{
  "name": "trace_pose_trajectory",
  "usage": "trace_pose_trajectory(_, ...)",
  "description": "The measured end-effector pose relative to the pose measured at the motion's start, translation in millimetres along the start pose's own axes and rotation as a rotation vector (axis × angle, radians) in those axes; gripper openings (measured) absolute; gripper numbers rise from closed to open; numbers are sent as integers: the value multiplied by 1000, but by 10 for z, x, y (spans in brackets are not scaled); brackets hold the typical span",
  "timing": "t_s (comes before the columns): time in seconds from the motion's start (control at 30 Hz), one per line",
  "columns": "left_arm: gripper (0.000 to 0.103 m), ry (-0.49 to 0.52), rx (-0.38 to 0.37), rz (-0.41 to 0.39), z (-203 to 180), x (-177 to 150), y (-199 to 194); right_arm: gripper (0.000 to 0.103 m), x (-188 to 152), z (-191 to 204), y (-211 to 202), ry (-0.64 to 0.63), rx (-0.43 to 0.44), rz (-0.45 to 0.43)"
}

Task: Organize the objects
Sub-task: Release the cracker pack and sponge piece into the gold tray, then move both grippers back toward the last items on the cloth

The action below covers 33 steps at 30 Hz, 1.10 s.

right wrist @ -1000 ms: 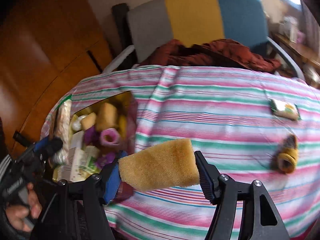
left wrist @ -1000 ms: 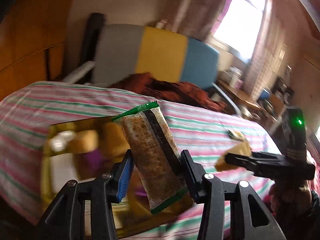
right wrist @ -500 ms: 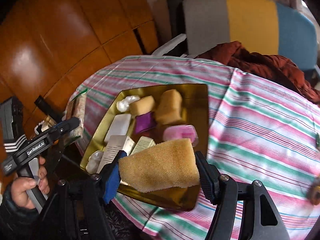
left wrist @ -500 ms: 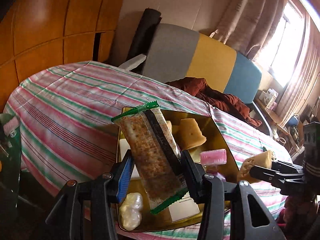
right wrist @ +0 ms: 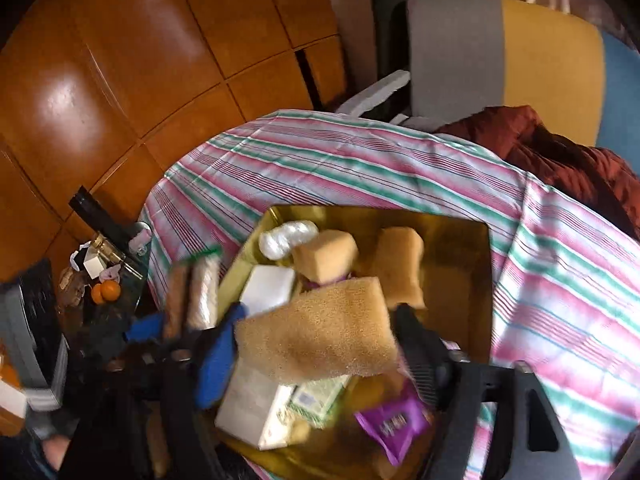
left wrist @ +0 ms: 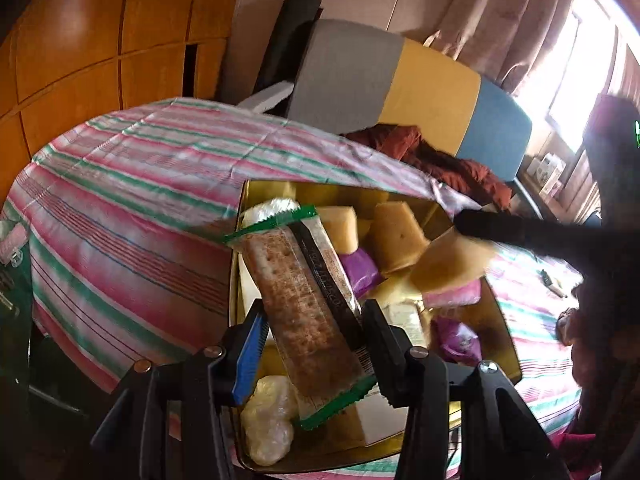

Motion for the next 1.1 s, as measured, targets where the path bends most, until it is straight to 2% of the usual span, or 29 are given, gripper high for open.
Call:
trace_pose_trajectory(0.07,49,-4,7,31,24,-13,87,102,89,7,32,8,5,-10)
trace_pose_trajectory(0.17,52,-22,10,32,62,-30,102,103,142,-32,40,40,18,-16)
trace_pose_trajectory(0.3,52,-56,-1,18,118,-9,50,103,58,-129,-8,83,29,-18)
trace_pose_trajectory(0.47,52,-66,10,-20,91,20,-100,103,-93,-210,-100,112,1,-33)
trace_pose_trajectory(0.9,52,0,80,-102,-152,24,-387,103,-435,-163,-405,63,-197,-101)
trace_pose_trajectory(1.1,52,22,105,-115,-234,-29,-444,103,-593,-210,-508,61,-293,-125)
Point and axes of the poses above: each gripper's, at about its wrist camera, not at the fingertips, and y roughly the way its jaws point, z to its left, x to its top, the point moved 8 cm from there along y, roughly the way its jaws point, and after that the axes turned 14 degrees about z, right-handed, at the moved point
